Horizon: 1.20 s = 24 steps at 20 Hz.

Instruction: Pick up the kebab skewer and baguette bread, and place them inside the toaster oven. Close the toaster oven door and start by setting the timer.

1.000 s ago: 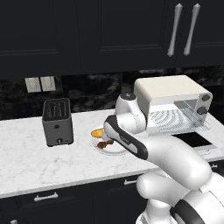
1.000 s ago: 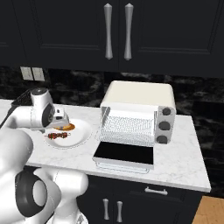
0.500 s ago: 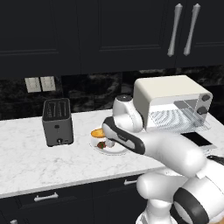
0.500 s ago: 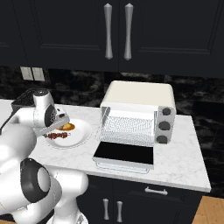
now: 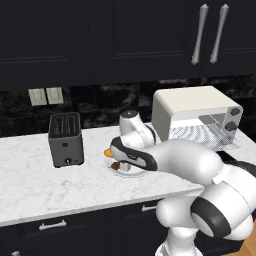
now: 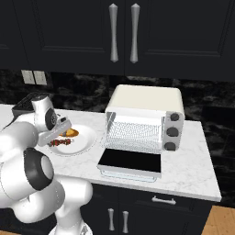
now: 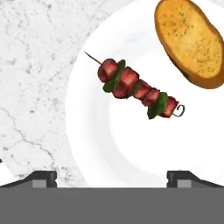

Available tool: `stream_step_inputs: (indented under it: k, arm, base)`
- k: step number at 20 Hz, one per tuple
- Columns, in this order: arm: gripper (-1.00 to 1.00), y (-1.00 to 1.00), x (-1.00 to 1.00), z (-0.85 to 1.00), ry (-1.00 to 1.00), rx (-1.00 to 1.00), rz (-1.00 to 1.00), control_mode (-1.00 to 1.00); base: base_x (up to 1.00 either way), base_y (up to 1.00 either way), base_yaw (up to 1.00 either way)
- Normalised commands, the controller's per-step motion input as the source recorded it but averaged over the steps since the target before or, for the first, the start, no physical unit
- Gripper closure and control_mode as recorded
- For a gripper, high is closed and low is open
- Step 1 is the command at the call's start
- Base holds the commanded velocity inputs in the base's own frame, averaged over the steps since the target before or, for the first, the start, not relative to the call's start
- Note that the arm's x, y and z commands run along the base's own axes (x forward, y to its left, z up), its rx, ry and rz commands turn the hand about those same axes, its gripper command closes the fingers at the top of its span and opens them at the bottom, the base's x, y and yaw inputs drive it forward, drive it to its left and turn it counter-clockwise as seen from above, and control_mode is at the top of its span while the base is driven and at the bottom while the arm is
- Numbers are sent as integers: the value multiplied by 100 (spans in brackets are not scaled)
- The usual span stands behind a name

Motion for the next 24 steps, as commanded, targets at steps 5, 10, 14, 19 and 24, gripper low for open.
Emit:
stream_step_inputs:
  k: [5,10,14,19,24]
  arm:
    - [-100,2,3,-27,0,0,9,-100]
    - [-100,1,25,-15,0,0,8,-100]
    - [-100,0,29,-6,0,0,6,-100]
    - [-100,4,24,-20,0,0,5,-100]
    - [-100,5,20,-27,0,0,4,-100]
  base:
    - [0,0,0]
    - [0,0,0]
    - [0,0,0]
    - [0,0,0]
    - [0,0,0]
